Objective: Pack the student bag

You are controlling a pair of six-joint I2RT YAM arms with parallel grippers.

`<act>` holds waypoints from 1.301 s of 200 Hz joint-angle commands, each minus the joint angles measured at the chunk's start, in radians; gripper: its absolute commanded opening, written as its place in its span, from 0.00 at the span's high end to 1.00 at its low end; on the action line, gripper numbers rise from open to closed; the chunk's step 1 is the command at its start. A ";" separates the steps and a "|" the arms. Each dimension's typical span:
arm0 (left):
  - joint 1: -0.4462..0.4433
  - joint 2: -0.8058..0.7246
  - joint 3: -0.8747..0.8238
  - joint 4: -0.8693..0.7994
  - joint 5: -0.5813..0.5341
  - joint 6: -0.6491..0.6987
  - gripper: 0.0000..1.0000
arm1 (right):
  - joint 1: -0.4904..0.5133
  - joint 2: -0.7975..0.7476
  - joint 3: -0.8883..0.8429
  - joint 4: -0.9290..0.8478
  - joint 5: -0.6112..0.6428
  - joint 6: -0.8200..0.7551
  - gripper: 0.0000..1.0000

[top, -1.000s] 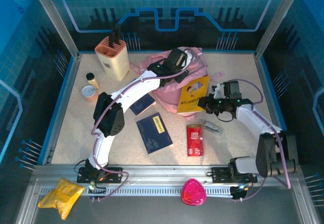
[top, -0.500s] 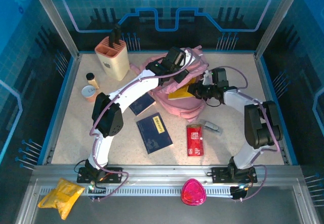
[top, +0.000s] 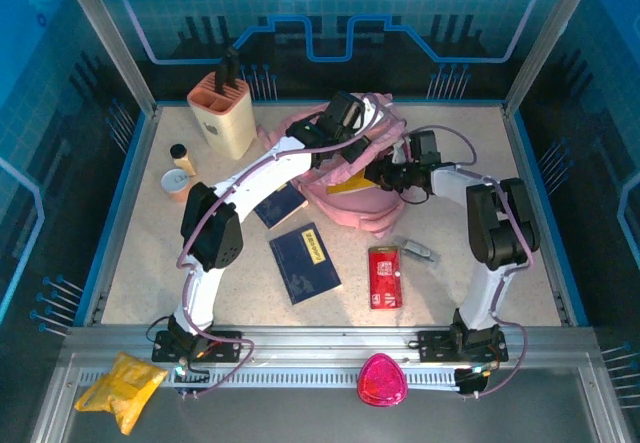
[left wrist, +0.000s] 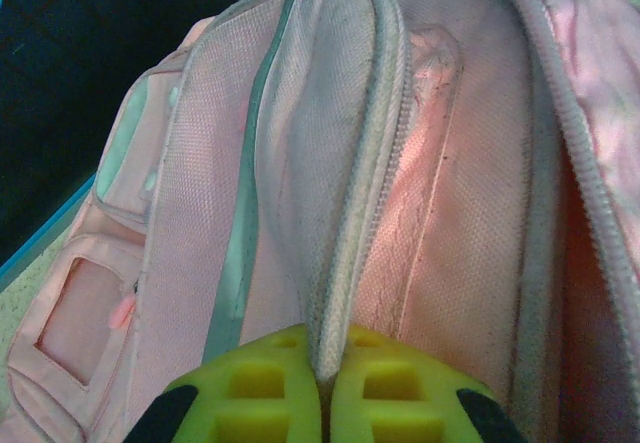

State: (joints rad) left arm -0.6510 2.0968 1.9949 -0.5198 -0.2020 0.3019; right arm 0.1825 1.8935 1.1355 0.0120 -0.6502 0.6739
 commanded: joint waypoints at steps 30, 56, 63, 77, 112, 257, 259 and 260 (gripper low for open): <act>0.007 -0.082 0.053 0.069 0.007 0.012 1.00 | 0.028 0.029 0.011 0.027 -0.009 -0.002 0.80; 0.011 -0.096 0.029 0.091 0.035 0.022 1.00 | 0.053 0.062 0.057 -0.030 -0.001 -0.040 0.76; 0.010 -0.096 0.031 0.092 0.036 0.021 1.00 | 0.051 0.081 0.078 -0.047 0.002 -0.045 0.75; 0.011 -0.096 0.031 0.086 0.037 0.018 1.00 | 0.039 0.096 0.096 -0.035 0.018 -0.039 0.73; 0.012 -0.096 0.024 0.080 0.021 0.022 1.00 | 0.016 0.042 0.095 -0.130 0.118 -0.073 0.48; 0.013 -0.101 -0.002 0.097 0.104 -0.020 1.00 | 0.185 -0.086 -0.126 -0.013 0.311 -0.019 0.78; 0.013 -0.102 -0.002 0.095 0.105 -0.020 1.00 | 0.183 -0.083 -0.126 -0.004 0.313 -0.020 0.79; 0.013 -0.102 -0.002 0.094 0.106 -0.020 1.00 | 0.182 -0.083 -0.126 0.000 0.313 -0.021 0.80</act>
State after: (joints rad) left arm -0.6365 2.0781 1.9816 -0.5175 -0.1551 0.2874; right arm 0.3714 1.7760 0.9779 -0.0650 -0.3695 0.6502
